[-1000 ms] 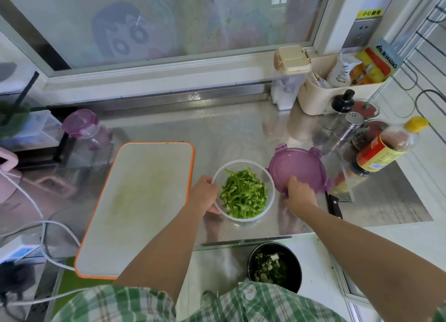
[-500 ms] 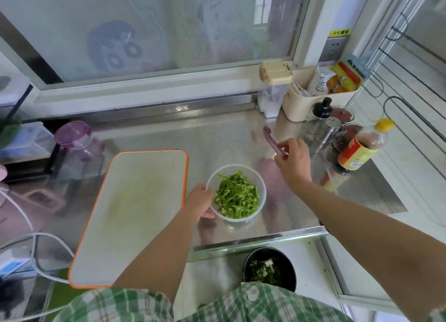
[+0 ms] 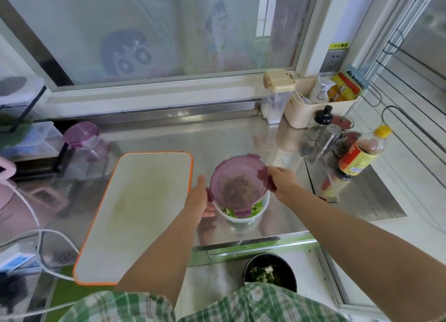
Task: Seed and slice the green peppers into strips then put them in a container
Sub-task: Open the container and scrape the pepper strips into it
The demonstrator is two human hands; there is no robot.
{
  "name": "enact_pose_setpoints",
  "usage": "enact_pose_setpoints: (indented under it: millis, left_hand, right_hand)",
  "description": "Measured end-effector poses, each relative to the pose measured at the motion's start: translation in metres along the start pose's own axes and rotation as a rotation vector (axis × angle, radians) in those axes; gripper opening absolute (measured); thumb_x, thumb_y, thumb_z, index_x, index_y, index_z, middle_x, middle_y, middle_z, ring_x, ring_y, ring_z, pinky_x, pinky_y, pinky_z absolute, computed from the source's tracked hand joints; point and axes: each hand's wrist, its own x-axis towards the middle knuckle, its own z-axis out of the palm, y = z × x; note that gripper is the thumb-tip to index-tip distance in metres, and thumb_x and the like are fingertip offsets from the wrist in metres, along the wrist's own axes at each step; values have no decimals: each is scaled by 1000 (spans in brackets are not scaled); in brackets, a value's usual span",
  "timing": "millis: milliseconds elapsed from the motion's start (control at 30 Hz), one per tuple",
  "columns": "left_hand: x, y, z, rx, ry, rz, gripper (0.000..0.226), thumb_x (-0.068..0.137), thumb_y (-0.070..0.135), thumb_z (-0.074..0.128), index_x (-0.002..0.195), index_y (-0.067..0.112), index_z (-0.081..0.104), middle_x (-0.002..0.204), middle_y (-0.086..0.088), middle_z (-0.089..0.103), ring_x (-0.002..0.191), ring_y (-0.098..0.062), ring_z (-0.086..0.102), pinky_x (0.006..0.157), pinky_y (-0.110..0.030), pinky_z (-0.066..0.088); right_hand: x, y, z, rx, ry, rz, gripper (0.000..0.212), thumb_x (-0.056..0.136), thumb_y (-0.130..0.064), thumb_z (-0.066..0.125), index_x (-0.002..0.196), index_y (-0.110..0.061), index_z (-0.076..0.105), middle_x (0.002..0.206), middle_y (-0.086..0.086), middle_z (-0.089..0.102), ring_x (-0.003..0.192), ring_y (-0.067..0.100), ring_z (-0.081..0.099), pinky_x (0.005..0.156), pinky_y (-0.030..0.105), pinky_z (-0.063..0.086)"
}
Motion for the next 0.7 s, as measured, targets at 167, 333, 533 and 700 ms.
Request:
enact_pose_setpoints:
  millis: [167,333,533,700]
  left_hand:
    - [4,-10,0,66,-36,29,39,96,30,60,117,-2,56,77,-11,59,63,-28,67,72,-47,61]
    - [0,-15,2,76,-43,10,38,91,13,68,120,5,46,86,-15,61,60,-29,67,60,-42,61]
    - [1,-13,1,81,-38,4,37,89,7,70,115,9,44,116,-22,60,73,-33,68,61,-43,61]
    - [-1,-3,4,804,268,380,61,87,27,72,138,23,39,129,-15,42,113,-36,54,93,-41,48]
  right_hand:
    - [-5,19,-10,-337,28,-84,14,90,-9,56,98,-1,64,81,12,62,64,19,56,56,28,51]
    - [-12,21,-20,-575,-25,-56,15,83,-8,71,92,-10,59,77,11,62,52,19,55,48,25,48]
    - [-8,20,-35,-383,-190,91,12,81,0,71,87,7,64,67,19,59,49,22,52,46,27,49]
    - [-13,11,-50,-586,-548,485,24,88,-7,63,107,7,60,96,22,70,87,31,69,79,37,58]
